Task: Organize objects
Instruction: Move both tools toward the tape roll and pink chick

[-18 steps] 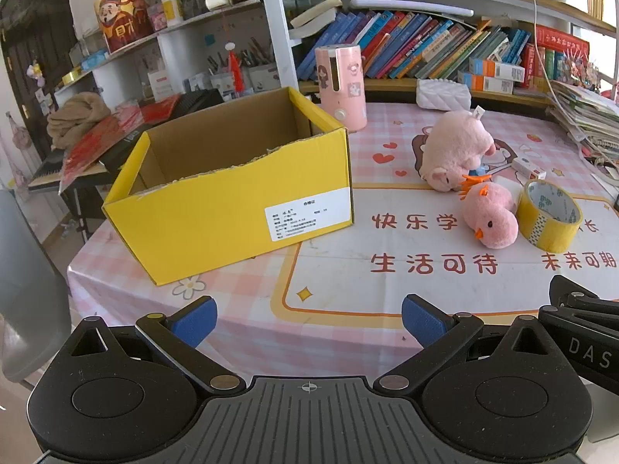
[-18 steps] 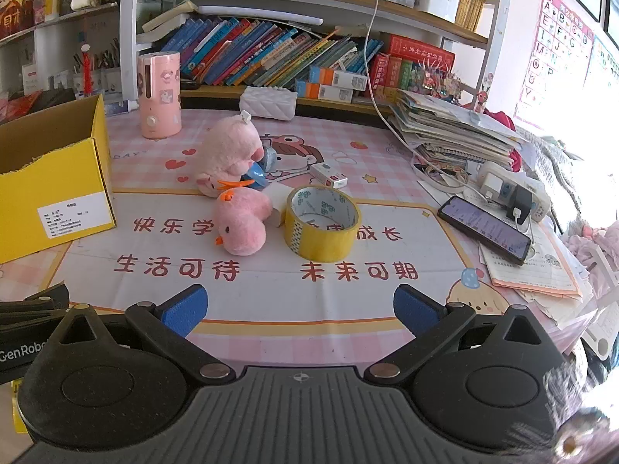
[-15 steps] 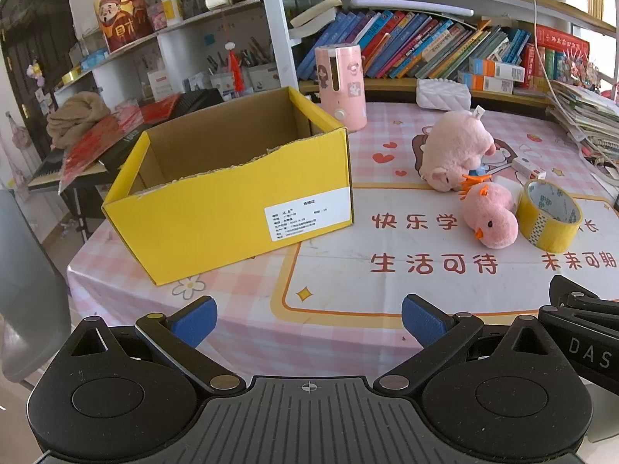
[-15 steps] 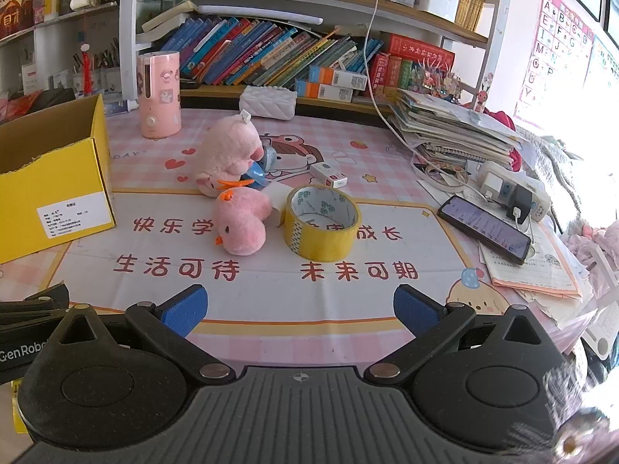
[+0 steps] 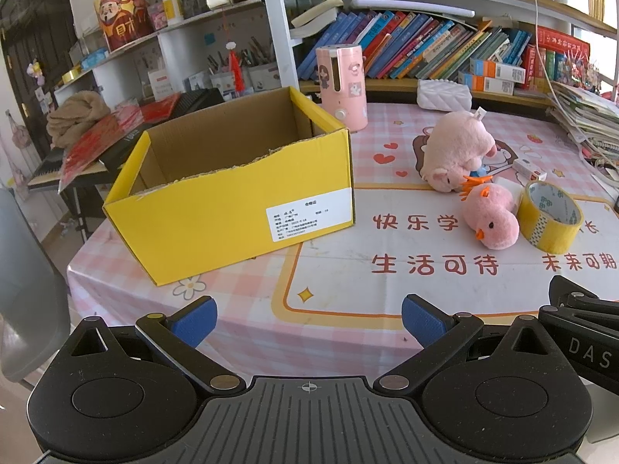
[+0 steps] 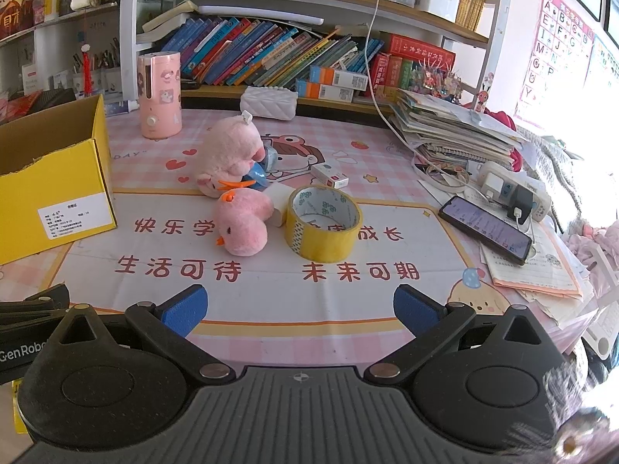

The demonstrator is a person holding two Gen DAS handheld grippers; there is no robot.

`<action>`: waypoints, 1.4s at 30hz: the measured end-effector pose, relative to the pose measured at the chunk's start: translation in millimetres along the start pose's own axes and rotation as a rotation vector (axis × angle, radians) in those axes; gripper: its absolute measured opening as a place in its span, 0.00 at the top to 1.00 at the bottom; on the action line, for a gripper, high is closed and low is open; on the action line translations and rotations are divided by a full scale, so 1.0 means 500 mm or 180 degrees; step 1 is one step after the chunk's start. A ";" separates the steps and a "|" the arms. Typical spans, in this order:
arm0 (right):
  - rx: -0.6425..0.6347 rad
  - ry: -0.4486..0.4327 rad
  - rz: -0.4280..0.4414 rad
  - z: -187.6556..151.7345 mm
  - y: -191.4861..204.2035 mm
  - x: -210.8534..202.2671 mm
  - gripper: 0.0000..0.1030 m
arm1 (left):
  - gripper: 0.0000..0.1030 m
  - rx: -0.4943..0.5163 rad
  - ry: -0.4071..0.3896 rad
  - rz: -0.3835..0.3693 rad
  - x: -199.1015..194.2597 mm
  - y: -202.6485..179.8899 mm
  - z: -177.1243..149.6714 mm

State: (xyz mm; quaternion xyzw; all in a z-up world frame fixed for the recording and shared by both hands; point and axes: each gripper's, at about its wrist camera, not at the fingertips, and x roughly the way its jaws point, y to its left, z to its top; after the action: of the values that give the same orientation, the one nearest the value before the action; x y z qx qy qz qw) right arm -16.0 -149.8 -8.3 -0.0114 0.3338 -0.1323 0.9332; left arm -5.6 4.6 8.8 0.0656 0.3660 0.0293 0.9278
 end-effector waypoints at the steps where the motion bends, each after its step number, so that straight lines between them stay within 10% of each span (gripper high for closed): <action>1: -0.0002 0.0001 0.0000 0.000 0.000 -0.001 0.00 | 0.01 -0.0002 0.0006 -0.0003 0.002 0.001 0.001; 42: -0.0023 0.0098 -0.0042 0.007 0.004 0.027 0.00 | 0.00 0.0001 0.0156 -0.0187 0.048 0.004 0.011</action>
State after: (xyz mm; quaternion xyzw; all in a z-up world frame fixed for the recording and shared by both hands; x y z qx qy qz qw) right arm -3.3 -151.4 -14.5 -0.0149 0.3486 -0.1374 0.9270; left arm 15.9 8.4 -3.1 0.0542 0.3904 0.0035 0.9190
